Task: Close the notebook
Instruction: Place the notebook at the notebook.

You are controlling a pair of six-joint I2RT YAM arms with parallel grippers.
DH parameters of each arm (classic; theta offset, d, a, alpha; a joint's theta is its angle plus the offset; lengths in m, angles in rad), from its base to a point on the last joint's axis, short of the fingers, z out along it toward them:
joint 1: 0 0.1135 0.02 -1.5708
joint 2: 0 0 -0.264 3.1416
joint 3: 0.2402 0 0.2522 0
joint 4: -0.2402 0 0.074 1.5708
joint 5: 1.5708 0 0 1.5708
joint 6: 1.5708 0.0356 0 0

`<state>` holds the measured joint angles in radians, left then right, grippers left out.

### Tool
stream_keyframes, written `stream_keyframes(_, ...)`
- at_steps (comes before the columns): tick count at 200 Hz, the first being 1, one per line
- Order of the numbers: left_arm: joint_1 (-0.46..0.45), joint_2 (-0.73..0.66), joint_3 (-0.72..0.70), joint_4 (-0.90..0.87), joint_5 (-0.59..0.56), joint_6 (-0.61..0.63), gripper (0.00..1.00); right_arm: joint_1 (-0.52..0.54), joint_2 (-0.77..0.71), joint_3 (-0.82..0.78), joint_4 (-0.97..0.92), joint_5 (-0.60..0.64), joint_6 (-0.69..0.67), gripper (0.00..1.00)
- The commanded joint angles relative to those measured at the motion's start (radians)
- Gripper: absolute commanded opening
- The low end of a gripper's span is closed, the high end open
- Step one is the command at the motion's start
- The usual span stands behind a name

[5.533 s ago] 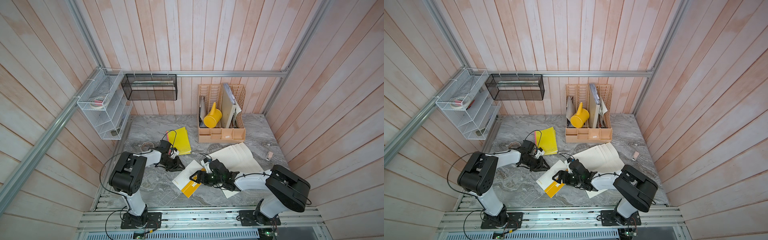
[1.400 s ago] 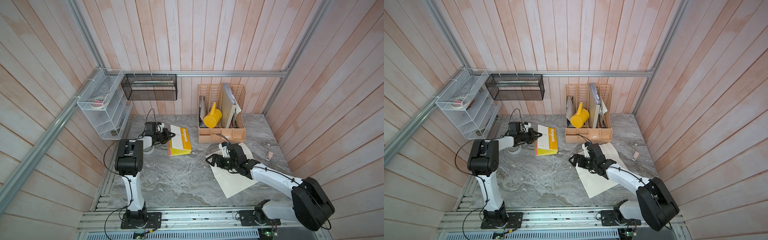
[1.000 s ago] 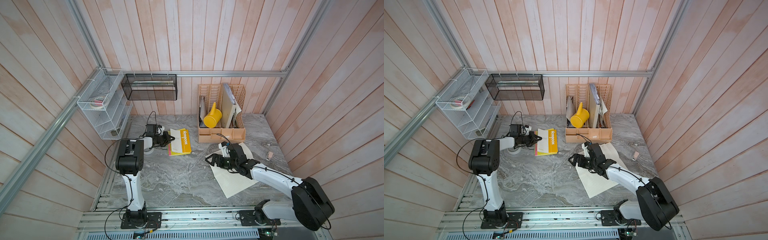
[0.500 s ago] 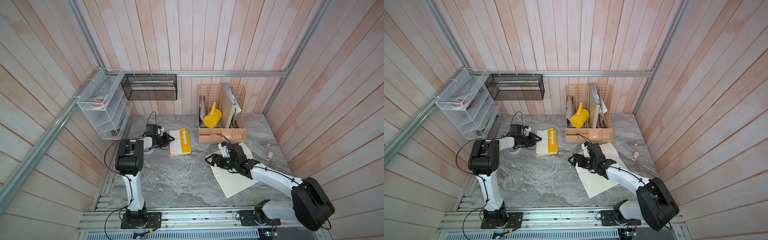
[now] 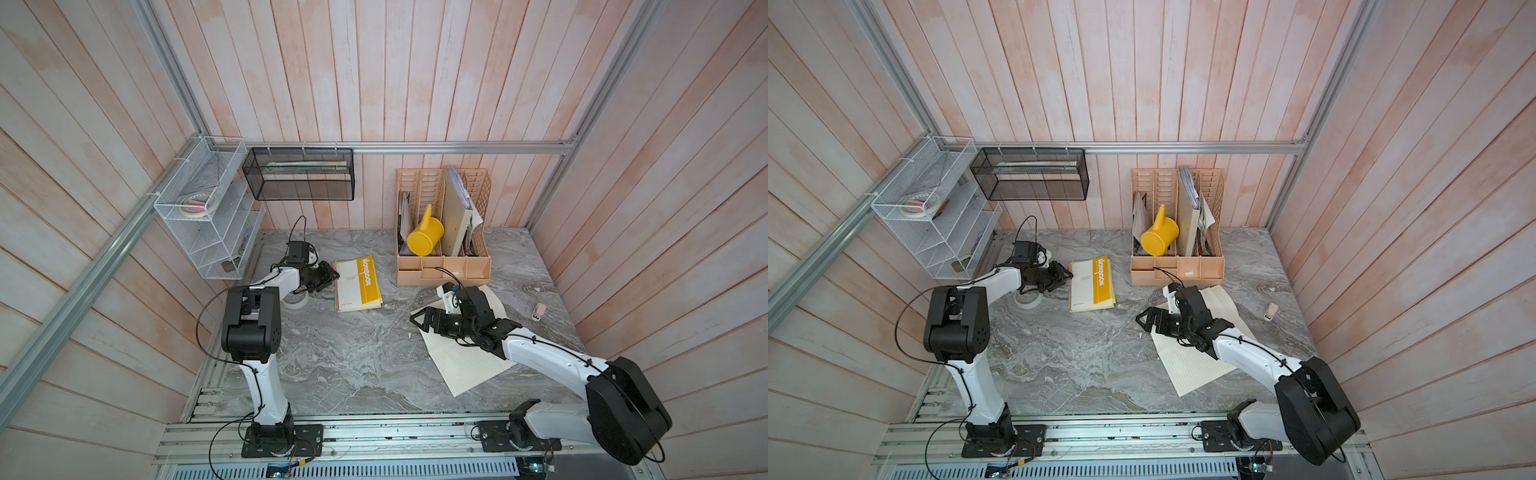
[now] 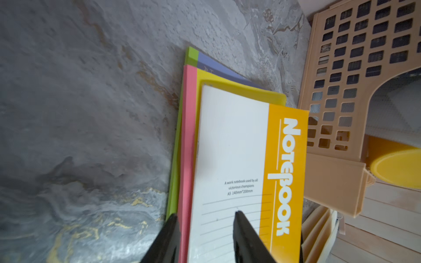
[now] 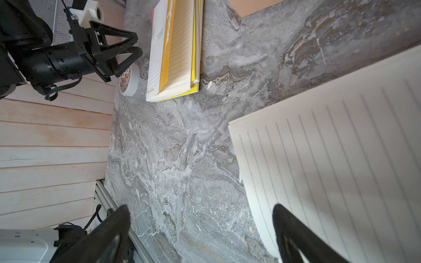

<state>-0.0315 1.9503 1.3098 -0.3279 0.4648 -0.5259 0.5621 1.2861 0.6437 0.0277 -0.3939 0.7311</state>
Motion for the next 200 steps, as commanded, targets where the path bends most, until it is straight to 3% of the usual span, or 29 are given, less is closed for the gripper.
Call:
stream_keyframes(1,0.005,-0.077,0.001,-0.045,-0.073,0.037,0.42,0.007,-0.030,-0.014,-0.008,0.005,0.000,0.98)
stream_keyframes(42,-0.011,-0.242,-0.176,0.132,0.176,-0.067,0.42,0.006,-0.058,-0.038,-0.020,0.031,0.018,0.98)
stream_keyframes(70,-0.081,-0.317,-0.277,0.227,0.292,-0.141,0.44,-0.002,-0.085,-0.067,-0.037,0.073,0.043,0.98)
stream_keyframes(123,-0.314,-0.329,-0.386,0.371,0.298,-0.259,0.44,-0.044,-0.142,-0.146,-0.055,0.112,0.109,0.98)
stream_keyframes(200,-0.433,-0.226,-0.399,0.438,0.278,-0.289,0.45,-0.139,-0.337,-0.314,-0.148,0.202,0.192,0.98)
